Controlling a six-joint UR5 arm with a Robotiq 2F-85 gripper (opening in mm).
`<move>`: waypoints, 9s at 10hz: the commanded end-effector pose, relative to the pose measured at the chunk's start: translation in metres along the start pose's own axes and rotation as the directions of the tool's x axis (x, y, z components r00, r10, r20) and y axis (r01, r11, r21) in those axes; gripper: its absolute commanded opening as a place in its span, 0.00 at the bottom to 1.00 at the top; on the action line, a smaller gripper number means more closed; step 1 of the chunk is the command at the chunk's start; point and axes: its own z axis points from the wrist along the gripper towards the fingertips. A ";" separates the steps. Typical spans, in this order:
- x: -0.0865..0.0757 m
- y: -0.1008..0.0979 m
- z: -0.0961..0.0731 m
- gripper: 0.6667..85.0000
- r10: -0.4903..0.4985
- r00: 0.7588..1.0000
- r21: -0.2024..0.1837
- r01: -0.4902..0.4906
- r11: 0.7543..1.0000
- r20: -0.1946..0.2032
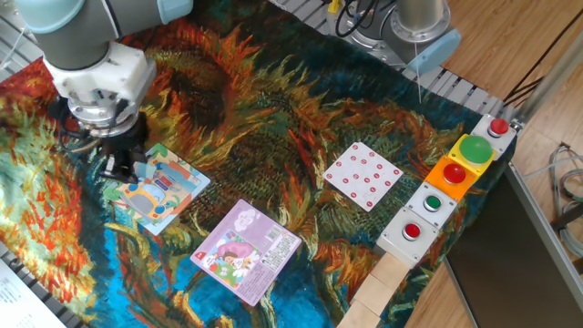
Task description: Assemble one piece of a puzzle
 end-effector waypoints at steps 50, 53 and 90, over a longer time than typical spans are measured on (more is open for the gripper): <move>-0.018 -0.004 -0.017 0.01 -0.449 0.893 0.034 0.449 0.893 0.007; -0.022 -0.004 -0.017 0.01 -0.424 0.905 0.041 0.423 0.905 0.024; -0.028 0.029 -0.014 0.01 -0.469 0.881 0.026 0.468 0.883 0.059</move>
